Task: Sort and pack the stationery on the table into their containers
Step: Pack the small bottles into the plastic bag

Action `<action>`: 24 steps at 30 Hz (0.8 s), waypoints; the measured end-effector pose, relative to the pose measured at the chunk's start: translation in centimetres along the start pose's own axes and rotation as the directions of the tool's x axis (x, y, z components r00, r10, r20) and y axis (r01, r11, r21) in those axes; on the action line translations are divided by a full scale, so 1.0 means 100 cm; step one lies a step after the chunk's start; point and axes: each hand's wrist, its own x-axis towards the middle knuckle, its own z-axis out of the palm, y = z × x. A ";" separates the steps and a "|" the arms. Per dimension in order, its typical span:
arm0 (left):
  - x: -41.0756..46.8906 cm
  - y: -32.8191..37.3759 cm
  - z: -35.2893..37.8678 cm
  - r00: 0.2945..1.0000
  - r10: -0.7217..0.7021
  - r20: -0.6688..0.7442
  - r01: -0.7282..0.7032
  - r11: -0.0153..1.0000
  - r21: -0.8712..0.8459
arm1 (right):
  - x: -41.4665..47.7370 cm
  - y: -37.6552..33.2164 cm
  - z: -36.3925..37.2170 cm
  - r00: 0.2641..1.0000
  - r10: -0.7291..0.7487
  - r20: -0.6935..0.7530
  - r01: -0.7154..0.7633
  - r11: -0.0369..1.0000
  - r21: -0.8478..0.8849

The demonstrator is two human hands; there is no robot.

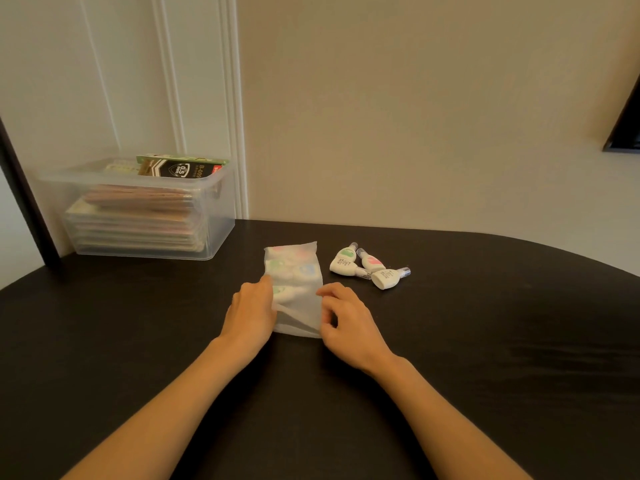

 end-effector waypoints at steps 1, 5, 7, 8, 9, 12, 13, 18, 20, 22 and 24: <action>-0.001 0.001 0.000 1.000 -0.006 0.004 0.006 1.000 -0.004 | 0.000 -0.001 -0.001 1.000 0.009 0.019 -0.009 1.000 0.006; -0.005 -0.001 0.000 0.996 0.088 -0.025 -0.087 0.996 0.024 | 0.000 0.000 -0.002 0.997 0.044 0.059 -0.044 0.999 -0.001; -0.005 -0.005 -0.001 0.980 0.193 -0.052 -0.190 0.980 0.054 | 0.000 -0.002 -0.003 0.997 0.056 0.057 -0.057 0.998 0.014; -0.005 -0.006 -0.002 0.970 0.237 -0.048 -0.233 0.970 0.065 | 0.001 -0.003 -0.003 0.996 0.058 0.062 -0.060 0.998 0.024; -0.005 -0.007 -0.004 0.962 0.271 -0.037 -0.268 0.961 0.074 | 0.002 -0.004 -0.003 0.995 0.066 0.076 -0.068 0.997 0.027; -0.004 -0.008 -0.007 0.944 0.330 0.012 -0.329 0.936 0.128 | 0.006 -0.011 -0.001 0.987 0.088 0.136 -0.102 0.989 0.102; -0.004 -0.008 -0.006 0.941 0.337 0.020 -0.337 0.932 0.132 | 0.007 -0.013 0.000 0.985 0.099 0.141 -0.116 0.986 0.119; -0.003 -0.010 -0.005 0.950 0.311 0.035 -0.313 0.946 0.087 | 0.015 -0.013 0.006 0.981 0.180 0.069 -0.191 0.957 0.218; -0.002 -0.012 -0.004 0.952 0.302 0.050 -0.305 0.951 0.049 | 0.017 -0.009 0.006 0.977 0.202 0.066 -0.212 0.949 0.234; 0.000 -0.014 -0.002 0.955 0.287 0.075 -0.289 0.957 0.006 | 0.019 -0.006 0.006 0.973 0.220 0.075 -0.232 0.943 0.240; 0.002 -0.013 -0.003 0.956 0.280 0.087 -0.278 0.960 -0.029 | 0.020 -0.006 0.006 0.971 0.221 0.092 -0.236 0.943 0.233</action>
